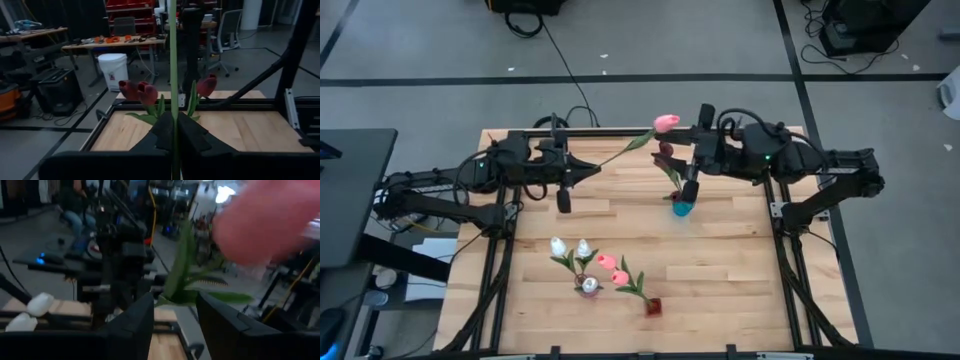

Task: Sort flowers into vase by color
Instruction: Put the pink flower into the red vase

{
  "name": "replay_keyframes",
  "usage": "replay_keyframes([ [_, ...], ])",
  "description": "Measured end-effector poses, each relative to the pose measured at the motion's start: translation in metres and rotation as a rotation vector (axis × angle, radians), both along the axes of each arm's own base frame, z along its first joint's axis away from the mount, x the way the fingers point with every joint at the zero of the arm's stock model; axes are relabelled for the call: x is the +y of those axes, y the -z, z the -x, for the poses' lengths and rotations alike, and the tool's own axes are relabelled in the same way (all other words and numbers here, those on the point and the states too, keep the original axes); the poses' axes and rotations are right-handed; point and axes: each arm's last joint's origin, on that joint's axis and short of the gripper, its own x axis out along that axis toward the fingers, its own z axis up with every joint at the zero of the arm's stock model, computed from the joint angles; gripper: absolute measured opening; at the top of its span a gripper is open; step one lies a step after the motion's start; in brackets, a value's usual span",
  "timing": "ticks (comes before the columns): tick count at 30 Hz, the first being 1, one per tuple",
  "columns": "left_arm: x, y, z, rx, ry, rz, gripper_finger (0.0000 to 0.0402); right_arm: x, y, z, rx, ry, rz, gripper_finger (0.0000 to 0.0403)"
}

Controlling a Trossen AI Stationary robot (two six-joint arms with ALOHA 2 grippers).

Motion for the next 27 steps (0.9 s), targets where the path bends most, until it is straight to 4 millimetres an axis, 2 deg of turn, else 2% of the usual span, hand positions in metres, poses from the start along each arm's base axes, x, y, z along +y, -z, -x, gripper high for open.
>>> replay_keyframes([
  [10,-0.004,0.000,-0.001,0.001,0.034,-0.008,0.0016,0.000,0.013,0.002,-0.167,-0.011,0.089,0.0153],
  [15,-0.004,0.000,-0.001,0.004,0.037,-0.021,0.0016,-0.001,0.017,-0.001,-0.192,-0.045,0.104,0.0153],
  [23,-0.005,0.001,-0.001,0.011,0.058,-0.026,0.0016,-0.006,0.014,-0.001,-0.254,-0.085,0.108,0.0149],
  [27,-0.005,0.001,-0.001,0.011,0.065,-0.028,0.0016,-0.009,0.013,-0.001,-0.268,-0.103,0.102,0.0132],
])
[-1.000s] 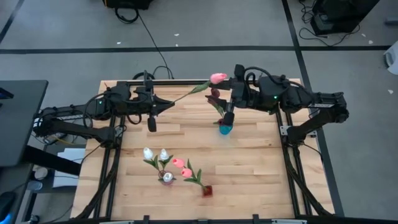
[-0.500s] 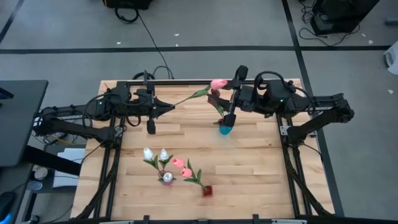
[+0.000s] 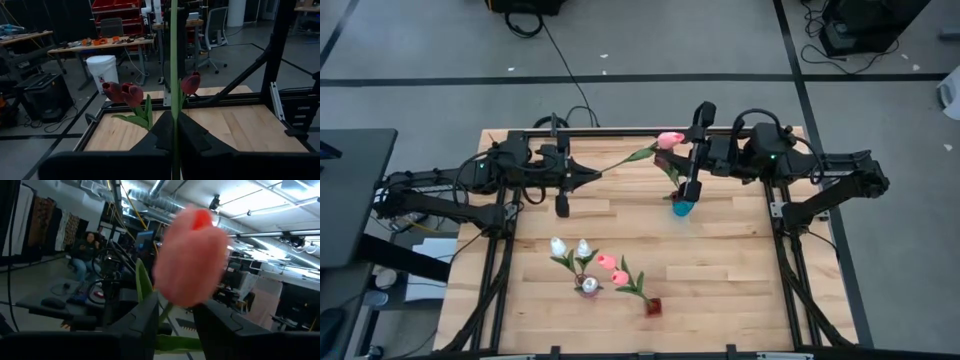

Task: Sort flowers into vase by color
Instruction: Put the pink flower into the red vase

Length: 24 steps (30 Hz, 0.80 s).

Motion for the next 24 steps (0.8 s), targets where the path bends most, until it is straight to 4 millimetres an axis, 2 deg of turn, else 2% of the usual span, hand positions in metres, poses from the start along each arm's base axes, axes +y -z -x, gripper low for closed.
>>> replay_keyframes([
  [10,0.000,0.000,0.000,0.001,0.009,0.000,0.0017,0.000,0.001,0.000,0.010,-0.014,0.013,0.0015],
  [13,-0.001,0.000,0.000,0.001,0.024,0.026,0.0028,0.000,0.002,-0.001,0.023,-0.014,0.009,0.0013],
  [17,-0.002,-0.003,0.005,-0.018,0.043,0.037,0.0077,0.002,0.002,0.006,0.055,0.000,0.001,0.0011],
  [21,-0.003,-0.009,0.015,-0.049,0.037,0.035,0.0140,0.009,-0.004,0.023,0.079,-0.035,-0.020,0.0005],
  [24,-0.004,-0.013,0.024,-0.072,0.035,0.030,0.0174,0.015,0.001,0.031,0.161,-0.064,-0.064,0.0006],
])
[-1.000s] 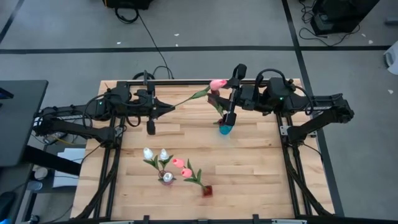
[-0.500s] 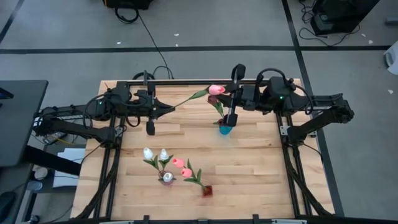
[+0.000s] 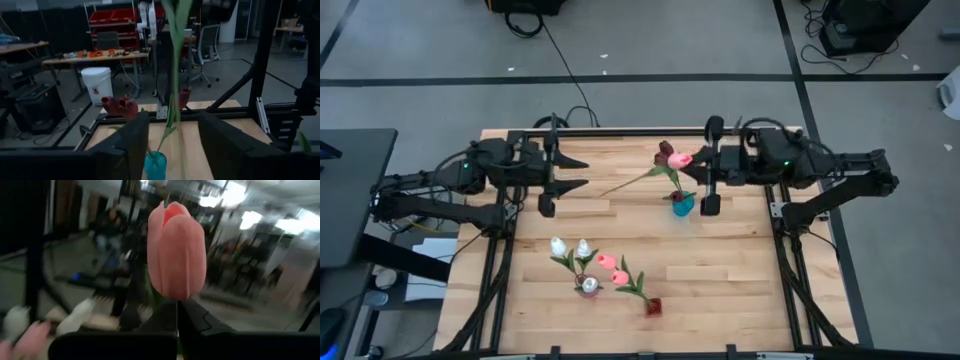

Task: Sort flowers into vase by color
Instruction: Put the pink flower into the red vase

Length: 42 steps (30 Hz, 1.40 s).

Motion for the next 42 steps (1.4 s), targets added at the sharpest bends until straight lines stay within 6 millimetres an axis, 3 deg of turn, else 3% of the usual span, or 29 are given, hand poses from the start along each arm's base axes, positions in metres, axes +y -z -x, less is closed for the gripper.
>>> replay_keyframes([
  [4,-0.001,-0.003,0.013,-0.012,-0.001,-0.008,0.0193,0.012,0.006,0.003,0.059,-0.085,-0.072,0.0006],
  [11,-0.004,-0.003,0.028,0.014,0.001,0.025,0.0191,0.040,0.013,0.006,0.146,-0.235,-0.229,0.0007],
  [18,-0.006,0.023,0.033,0.013,-0.020,0.030,0.0190,0.060,0.031,0.015,0.352,-0.303,-0.375,0.0007],
  [27,-0.005,0.035,0.050,-0.043,-0.090,0.022,0.0190,0.084,0.037,0.021,0.431,-0.426,-0.395,0.0009],
  [42,-0.006,0.027,0.078,-0.132,-0.151,0.039,0.0190,0.098,0.055,-0.005,0.467,-0.386,-0.380,0.0009],
])
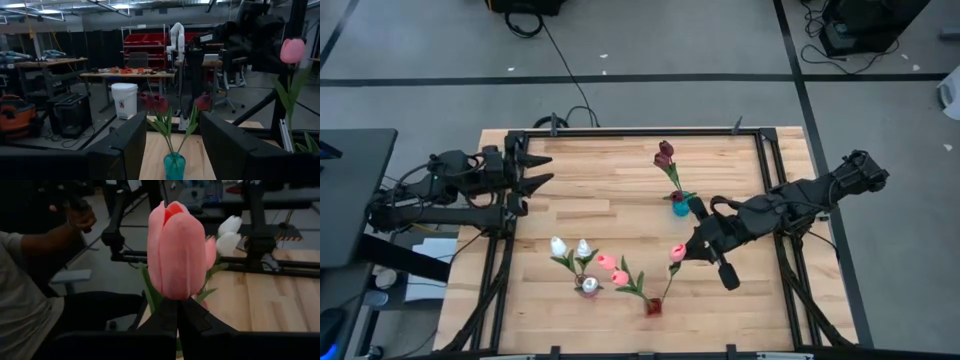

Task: Sort flowers into vase by color
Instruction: Put the pink flower into the red vase

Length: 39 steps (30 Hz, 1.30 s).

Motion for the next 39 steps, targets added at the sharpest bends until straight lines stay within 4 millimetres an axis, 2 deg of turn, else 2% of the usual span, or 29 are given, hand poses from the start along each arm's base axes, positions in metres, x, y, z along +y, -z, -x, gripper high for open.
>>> replay_keyframes([
  [6,0.001,0.004,0.001,0.039,-0.031,0.007,0.0190,-0.001,-0.006,-0.001,-0.061,0.008,-0.015,0.0009],
  [15,0.001,0.004,0.001,0.035,-0.033,0.009,0.0190,0.001,0.003,-0.011,-0.028,0.013,-0.011,0.0009],
  [22,0.001,0.003,0.001,0.033,-0.033,0.010,0.0190,0.008,0.018,-0.022,0.043,0.005,-0.008,0.0009],
  [26,0.001,0.003,0.003,0.030,-0.034,0.010,0.0190,0.017,0.034,-0.033,0.100,-0.002,0.016,0.0016],
  [33,0.000,0.004,0.006,0.029,-0.033,0.016,0.0190,0.034,0.068,-0.056,0.199,-0.018,0.065,0.0034],
  [39,0.000,0.006,0.007,0.047,-0.033,0.017,0.0190,0.040,0.078,-0.059,0.224,-0.038,0.103,0.0071],
])
